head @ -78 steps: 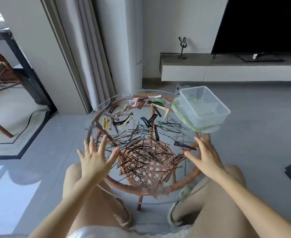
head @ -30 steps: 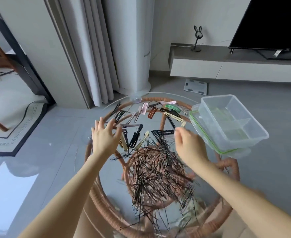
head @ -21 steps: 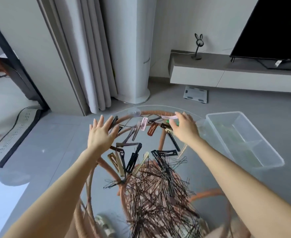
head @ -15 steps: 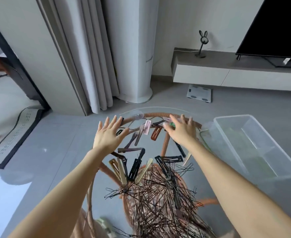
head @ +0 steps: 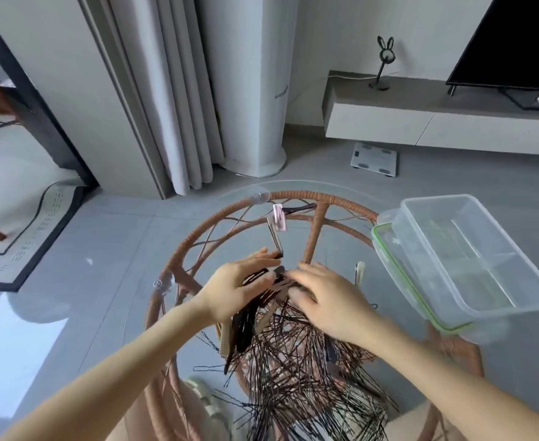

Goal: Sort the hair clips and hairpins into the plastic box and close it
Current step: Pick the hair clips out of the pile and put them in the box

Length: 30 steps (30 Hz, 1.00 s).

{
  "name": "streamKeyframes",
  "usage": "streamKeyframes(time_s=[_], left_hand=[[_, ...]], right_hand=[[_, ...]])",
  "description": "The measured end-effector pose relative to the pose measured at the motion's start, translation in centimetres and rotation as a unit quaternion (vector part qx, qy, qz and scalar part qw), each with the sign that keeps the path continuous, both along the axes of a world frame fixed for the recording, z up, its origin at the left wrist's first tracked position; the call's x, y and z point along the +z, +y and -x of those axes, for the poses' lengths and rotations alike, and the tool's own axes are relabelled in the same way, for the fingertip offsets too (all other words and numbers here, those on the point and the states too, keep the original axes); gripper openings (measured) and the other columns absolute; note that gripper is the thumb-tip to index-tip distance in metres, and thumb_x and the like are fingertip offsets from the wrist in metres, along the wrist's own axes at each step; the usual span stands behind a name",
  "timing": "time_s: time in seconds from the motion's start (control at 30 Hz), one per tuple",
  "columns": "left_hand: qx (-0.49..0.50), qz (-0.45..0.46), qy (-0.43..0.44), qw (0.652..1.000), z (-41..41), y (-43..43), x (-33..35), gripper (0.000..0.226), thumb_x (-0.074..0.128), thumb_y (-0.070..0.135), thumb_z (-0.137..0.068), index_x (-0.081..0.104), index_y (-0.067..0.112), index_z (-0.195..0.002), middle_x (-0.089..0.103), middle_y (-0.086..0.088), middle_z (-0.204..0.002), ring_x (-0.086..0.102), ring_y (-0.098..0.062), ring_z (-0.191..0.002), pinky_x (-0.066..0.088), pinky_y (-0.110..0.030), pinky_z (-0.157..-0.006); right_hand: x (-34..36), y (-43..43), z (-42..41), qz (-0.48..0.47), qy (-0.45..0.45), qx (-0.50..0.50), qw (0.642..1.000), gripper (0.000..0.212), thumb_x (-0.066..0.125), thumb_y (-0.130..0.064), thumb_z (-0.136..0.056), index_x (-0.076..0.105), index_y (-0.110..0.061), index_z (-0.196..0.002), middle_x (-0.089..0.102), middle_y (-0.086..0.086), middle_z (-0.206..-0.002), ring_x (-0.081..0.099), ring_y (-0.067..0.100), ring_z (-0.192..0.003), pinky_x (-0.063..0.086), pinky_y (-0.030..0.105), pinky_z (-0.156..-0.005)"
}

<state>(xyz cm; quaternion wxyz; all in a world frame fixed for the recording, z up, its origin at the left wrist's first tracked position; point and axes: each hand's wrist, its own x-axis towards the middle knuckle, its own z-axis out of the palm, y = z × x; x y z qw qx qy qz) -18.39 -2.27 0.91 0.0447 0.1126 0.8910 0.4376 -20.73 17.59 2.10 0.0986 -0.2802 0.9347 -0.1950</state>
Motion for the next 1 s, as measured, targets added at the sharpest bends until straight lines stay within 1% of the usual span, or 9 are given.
streamKeyframes(time_s=[0.03,0.07,0.13,0.2,0.3,0.47,0.67,0.83,1.0], left_hand=[[0.016,-0.011,0.005,1.000,0.1,-0.1,0.3,0.038,0.045,0.039,-0.094,0.056,0.025,-0.127,0.041,0.014,-0.145,0.024,0.004,-0.137,0.016,-0.024,-0.116],[0.045,-0.005,0.019,0.999,0.5,-0.2,0.6,0.038,0.044,0.042,-0.094,0.056,0.026,-0.126,0.042,0.013,-0.145,0.024,0.002,-0.137,0.015,-0.027,-0.116],[0.114,0.056,0.052,0.990,2.3,-0.6,1.1,0.041,0.036,0.046,-0.095,0.053,0.029,-0.128,0.039,0.009,-0.147,0.024,-0.007,-0.140,0.011,-0.036,-0.118],[0.176,0.144,0.047,0.973,4.4,-0.9,1.2,0.047,0.027,0.049,-0.096,0.045,0.030,-0.135,0.031,0.005,-0.152,0.020,-0.019,-0.144,0.007,-0.045,-0.118],[0.214,0.212,-0.018,0.954,6.9,-0.6,0.3,0.053,0.019,0.052,-0.096,0.033,0.032,-0.142,0.017,0.002,-0.157,0.011,-0.028,-0.145,0.003,-0.052,-0.117],[0.181,0.257,-0.058,0.948,8.5,1.3,-0.9,0.052,0.012,0.048,-0.097,0.021,0.033,-0.146,0.009,0.005,-0.158,-0.005,-0.036,-0.145,-0.008,-0.052,-0.116],[0.064,0.123,-0.081,0.987,5.3,1.9,0.5,0.047,0.017,0.039,-0.100,0.034,0.027,-0.142,0.021,0.005,-0.155,-0.001,-0.020,-0.146,-0.005,-0.036,-0.117],[0.212,0.178,0.020,0.961,-1.4,-0.9,1.2,0.049,0.023,0.046,-0.097,0.039,0.028,-0.140,0.032,0.002,-0.152,0.020,-0.017,-0.144,0.002,-0.042,-0.117],[0.268,0.194,-0.021,0.943,-7.0,0.4,-1.8,0.057,0.023,0.049,-0.095,0.027,0.023,-0.145,0.013,-0.008,-0.157,0.001,-0.022,-0.146,-0.006,-0.036,-0.118]], right_hand=[[0.8,0.0,0.6,0.040,0.011,-0.019,0.999,0.039,0.037,-0.038,-0.095,0.046,-0.027,-0.131,0.053,0.002,-0.135,0.062,-0.005,-0.094,0.051,0.020,-0.083],[1.4,-0.1,1.8,0.069,0.037,-0.048,0.996,0.035,0.040,-0.033,-0.095,0.051,-0.024,-0.127,0.066,0.001,-0.114,0.058,-0.012,-0.061,0.045,0.005,-0.055],[1.9,-0.8,5.6,0.083,0.096,-0.116,0.985,0.032,0.040,-0.026,-0.095,0.054,-0.017,-0.123,0.067,-0.004,-0.090,0.048,-0.005,-0.046,0.035,0.004,-0.040],[1.8,-1.9,9.6,0.064,0.092,-0.157,0.981,0.038,0.036,-0.026,-0.096,0.046,-0.014,-0.131,0.060,0.006,-0.122,0.062,0.011,-0.090,0.050,0.016,-0.072],[0.6,-3.9,13.0,-0.010,-0.003,-0.164,0.986,0.048,0.029,-0.034,-0.097,0.029,-0.019,-0.143,0.026,0.009,-0.152,0.027,0.033,-0.137,0.028,0.046,-0.109],[-1.4,-6.2,10.6,-0.101,-0.012,-0.085,0.991,0.043,0.025,-0.041,-0.097,0.029,-0.036,-0.140,0.008,-0.002,-0.157,-0.002,0.038,-0.142,0.015,0.057,-0.114],[0.5,-3.0,3.4,0.020,-0.081,-0.015,0.996,0.041,0.027,-0.035,-0.099,0.041,-0.022,-0.135,0.036,0.007,-0.148,0.029,0.031,-0.137,0.030,0.048,-0.109],[2.4,4.1,-0.7,0.163,-0.006,-0.087,0.983,0.042,0.037,-0.031,-0.097,0.039,-0.020,-0.137,0.042,-0.003,-0.144,0.045,0.013,-0.126,0.037,0.024,-0.099],[-1.3,6.5,-3.2,0.071,0.016,-0.181,0.981,0.049,0.035,-0.031,-0.097,0.029,-0.009,-0.141,0.036,0.009,-0.146,0.030,0.025,-0.137,0.024,0.026,-0.109]])
